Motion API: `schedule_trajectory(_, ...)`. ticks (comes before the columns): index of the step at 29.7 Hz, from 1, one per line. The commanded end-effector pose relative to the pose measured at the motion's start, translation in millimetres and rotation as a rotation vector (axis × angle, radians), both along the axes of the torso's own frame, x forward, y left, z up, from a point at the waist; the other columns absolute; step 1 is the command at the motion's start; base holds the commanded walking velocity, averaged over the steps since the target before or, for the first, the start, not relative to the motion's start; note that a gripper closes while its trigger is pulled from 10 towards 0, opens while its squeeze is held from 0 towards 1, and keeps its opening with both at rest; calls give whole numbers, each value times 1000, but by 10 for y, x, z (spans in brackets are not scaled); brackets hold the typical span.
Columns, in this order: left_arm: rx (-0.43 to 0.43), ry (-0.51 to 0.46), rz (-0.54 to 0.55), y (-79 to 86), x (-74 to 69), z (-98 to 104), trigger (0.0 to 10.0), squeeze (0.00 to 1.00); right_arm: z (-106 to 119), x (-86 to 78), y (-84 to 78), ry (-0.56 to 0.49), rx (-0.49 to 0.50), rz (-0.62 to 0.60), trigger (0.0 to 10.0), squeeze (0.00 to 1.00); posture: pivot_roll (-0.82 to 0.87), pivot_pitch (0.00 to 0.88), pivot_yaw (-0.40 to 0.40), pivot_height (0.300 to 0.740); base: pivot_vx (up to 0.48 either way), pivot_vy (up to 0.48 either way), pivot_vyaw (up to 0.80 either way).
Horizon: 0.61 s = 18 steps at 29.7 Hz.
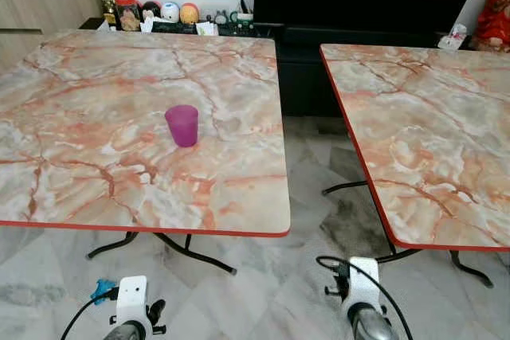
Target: Setting the table
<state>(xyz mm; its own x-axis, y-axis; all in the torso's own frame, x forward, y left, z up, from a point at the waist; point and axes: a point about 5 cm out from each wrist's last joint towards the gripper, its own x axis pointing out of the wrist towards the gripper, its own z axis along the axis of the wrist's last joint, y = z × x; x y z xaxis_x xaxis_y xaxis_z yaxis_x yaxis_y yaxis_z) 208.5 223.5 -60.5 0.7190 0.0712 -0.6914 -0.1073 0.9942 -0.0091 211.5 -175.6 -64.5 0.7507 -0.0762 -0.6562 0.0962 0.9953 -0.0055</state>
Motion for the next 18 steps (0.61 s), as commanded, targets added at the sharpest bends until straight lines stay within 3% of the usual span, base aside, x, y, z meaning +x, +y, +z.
schedule_trajectory(1,5,9,9,25,-51,-22,10000,0,-77,-122,-33,56,11,-18,10000,0,117,0,-25,740,0,0,0)
schedule_trajectory(18,8,18,8,28,-61,-29,10000,0,-206,-361,-108,149,34,-116,10000,0,115,0,-15,740,0,0,-36)
